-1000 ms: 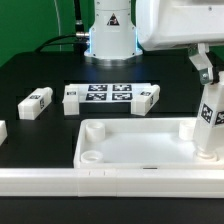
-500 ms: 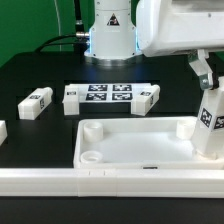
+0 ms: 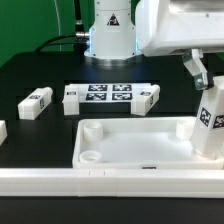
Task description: Assemble desk
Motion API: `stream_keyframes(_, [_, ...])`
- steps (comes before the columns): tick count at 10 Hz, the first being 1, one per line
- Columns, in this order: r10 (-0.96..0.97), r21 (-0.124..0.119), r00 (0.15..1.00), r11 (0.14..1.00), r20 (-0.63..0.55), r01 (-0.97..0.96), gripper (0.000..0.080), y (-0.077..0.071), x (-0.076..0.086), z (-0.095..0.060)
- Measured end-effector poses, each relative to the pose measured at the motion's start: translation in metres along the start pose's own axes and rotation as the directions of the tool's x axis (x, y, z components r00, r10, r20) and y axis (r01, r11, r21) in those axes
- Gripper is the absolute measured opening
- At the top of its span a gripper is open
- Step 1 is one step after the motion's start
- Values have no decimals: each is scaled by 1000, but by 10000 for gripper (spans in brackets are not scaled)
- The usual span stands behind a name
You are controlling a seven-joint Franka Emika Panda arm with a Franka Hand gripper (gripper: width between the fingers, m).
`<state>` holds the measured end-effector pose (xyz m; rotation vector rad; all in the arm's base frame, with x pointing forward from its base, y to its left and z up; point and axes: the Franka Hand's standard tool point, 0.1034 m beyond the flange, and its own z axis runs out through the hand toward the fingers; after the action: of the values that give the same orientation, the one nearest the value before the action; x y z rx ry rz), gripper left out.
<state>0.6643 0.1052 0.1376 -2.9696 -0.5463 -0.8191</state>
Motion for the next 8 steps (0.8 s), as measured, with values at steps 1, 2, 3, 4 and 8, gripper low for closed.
stream_keyframes(1, [0,0,1000,1000,0,0,509,0,0,0])
stream_keyframes(2, [0,0,1000,1000,0,0,620,0,0,0])
stream_keyframes(3, [0,0,1000,1000,0,0,642,0,0,0])
stream_keyframes(4, [2,1,1000,1000,2,-2,642,-1,0,-1])
stream_keyframes(8, [-1,-1,1000,1000,15,1,649,6,12,-22])
